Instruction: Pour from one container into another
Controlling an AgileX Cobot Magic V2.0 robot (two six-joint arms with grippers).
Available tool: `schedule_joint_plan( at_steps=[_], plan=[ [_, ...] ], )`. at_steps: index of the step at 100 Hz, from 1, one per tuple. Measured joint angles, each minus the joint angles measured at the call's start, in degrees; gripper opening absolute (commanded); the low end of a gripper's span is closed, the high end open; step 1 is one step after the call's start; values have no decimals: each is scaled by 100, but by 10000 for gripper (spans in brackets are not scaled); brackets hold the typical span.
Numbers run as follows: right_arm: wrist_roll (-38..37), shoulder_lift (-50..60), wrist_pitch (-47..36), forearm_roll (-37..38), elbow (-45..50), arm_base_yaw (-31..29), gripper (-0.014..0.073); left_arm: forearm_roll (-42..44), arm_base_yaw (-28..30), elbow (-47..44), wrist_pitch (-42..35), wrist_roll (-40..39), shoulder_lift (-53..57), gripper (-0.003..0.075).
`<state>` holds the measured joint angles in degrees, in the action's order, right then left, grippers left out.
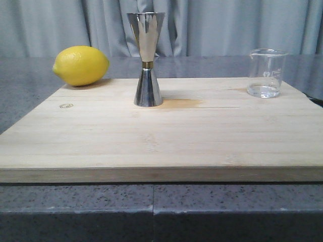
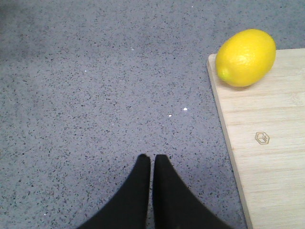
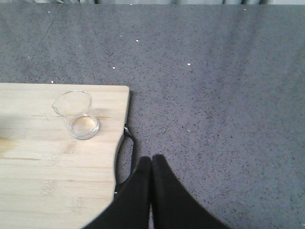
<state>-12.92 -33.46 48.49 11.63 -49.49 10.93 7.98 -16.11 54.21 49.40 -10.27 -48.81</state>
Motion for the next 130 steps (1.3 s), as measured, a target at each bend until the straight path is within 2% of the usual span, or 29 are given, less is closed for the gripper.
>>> schedule_joint_plan(
  at_steps=[49, 63, 85, 117, 130],
  plan=[
    [0, 0, 0, 0, 0, 0, -66, 0, 0, 0, -5, 0, 12, -19],
    [0, 0, 0, 0, 0, 0, -66, -110, 191, -73, -271, 21, 328, -18],
    [0, 0, 0, 0, 0, 0, -66, -393, 944, -988, -1816, 55, 1534, -18],
    [0, 0, 0, 0, 0, 0, -66, -442, 1924, -3816, -4320, 55, 3466, -19],
    [0, 0, 0, 0, 0, 0, -66, -503, 2064, -4776, -4848, 55, 4099, -18]
  ],
)
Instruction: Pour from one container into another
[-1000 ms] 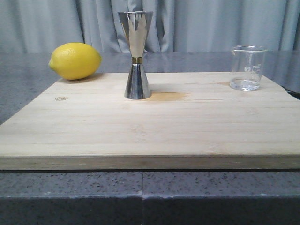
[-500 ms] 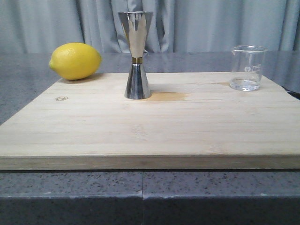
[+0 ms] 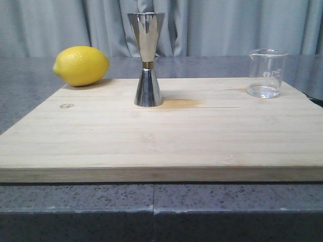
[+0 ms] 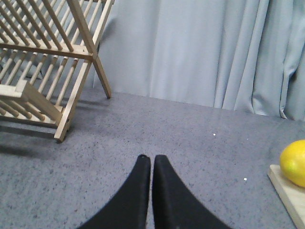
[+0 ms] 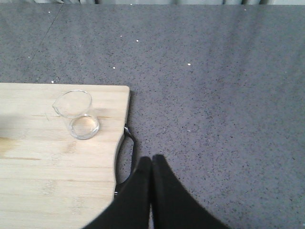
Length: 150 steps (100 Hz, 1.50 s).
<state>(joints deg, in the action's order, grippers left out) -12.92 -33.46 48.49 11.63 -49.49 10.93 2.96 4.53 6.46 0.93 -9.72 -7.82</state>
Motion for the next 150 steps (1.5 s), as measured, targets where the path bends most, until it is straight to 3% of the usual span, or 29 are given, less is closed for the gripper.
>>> schedule_joint_plan(
  at_steps=[15, 33, 55, 66, 150],
  plan=[
    [0, 0, 0, 0, 0, 0, -66, -8, -23, -640, -124, 0, 659, -18],
    [0, 0, -8, 0, 10, 0, -66, -8, -374, -669, -189, 21, 816, -18],
    [0, 0, -8, 0, 10, 0, -66, -532, -723, -669, -189, 1292, 816, -19],
    [0, 0, -8, 0, 10, 0, -66, -715, -732, -669, -189, 1562, 816, -19],
    [0, 0, -8, 0, 10, 0, -66, -707, -745, -669, -199, 1617, 816, -19]
  ],
)
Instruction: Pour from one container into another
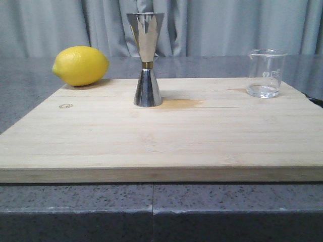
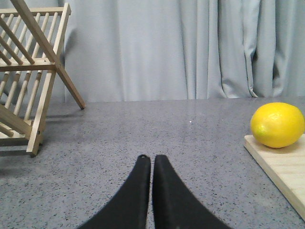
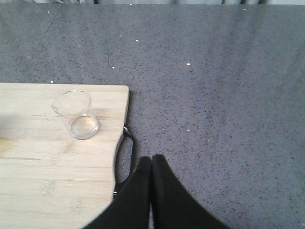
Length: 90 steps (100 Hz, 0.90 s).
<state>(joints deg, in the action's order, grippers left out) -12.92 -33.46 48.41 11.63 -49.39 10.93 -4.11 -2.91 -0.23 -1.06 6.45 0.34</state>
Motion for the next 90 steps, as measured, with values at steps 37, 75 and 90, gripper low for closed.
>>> schedule_joint_plan(
  at_steps=[37, 75, 90],
  plan=[
    [0, 303, -664, 254, 565, -281, -66, 0, 0, 0, 0, 0, 0, -19],
    [0, 2386, -3733, -305, 3453, -1242, -66, 0, 0, 0, 0, 5, 0, -19],
    [0, 3193, -4285, -449, 4402, -1608, -66, 0, 0, 0, 0, 5, 0, -19]
  ],
)
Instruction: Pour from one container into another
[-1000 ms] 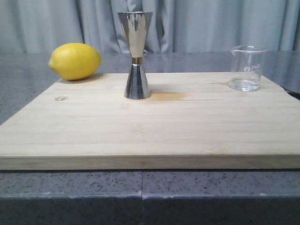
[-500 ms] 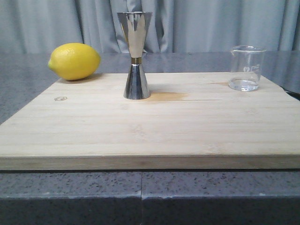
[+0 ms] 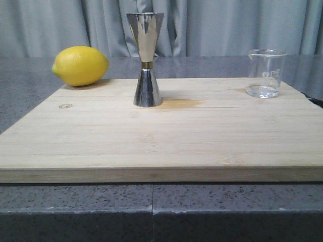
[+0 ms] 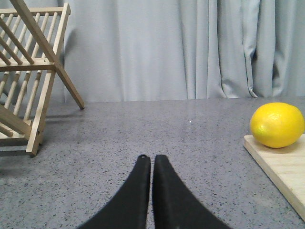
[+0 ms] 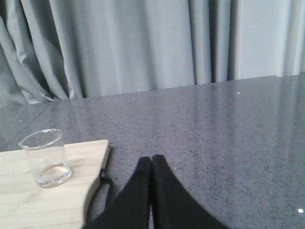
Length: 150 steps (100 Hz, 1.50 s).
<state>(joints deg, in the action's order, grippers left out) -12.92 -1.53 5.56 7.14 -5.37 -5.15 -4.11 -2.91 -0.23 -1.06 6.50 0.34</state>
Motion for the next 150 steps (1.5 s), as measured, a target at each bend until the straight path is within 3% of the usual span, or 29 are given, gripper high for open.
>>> schedule_joint_plan(
  at_steps=[16, 67, 93, 150],
  plan=[
    [0, 201, -280, -150, 605, -79, -66, 0, 0, 0, -10, 0, 0, -19],
    [0, 201, -365, -201, 605, 152, -66, 0, 0, 0, -10, 0, 0, -19],
    [887, 201, -648, -555, 605, 152, -66, 0, 0, 0, -10, 0, 0, -19],
    [1002, 210, -704, -618, 605, 152, -66, 0, 0, 0, -10, 0, 0, -19]
  ],
)
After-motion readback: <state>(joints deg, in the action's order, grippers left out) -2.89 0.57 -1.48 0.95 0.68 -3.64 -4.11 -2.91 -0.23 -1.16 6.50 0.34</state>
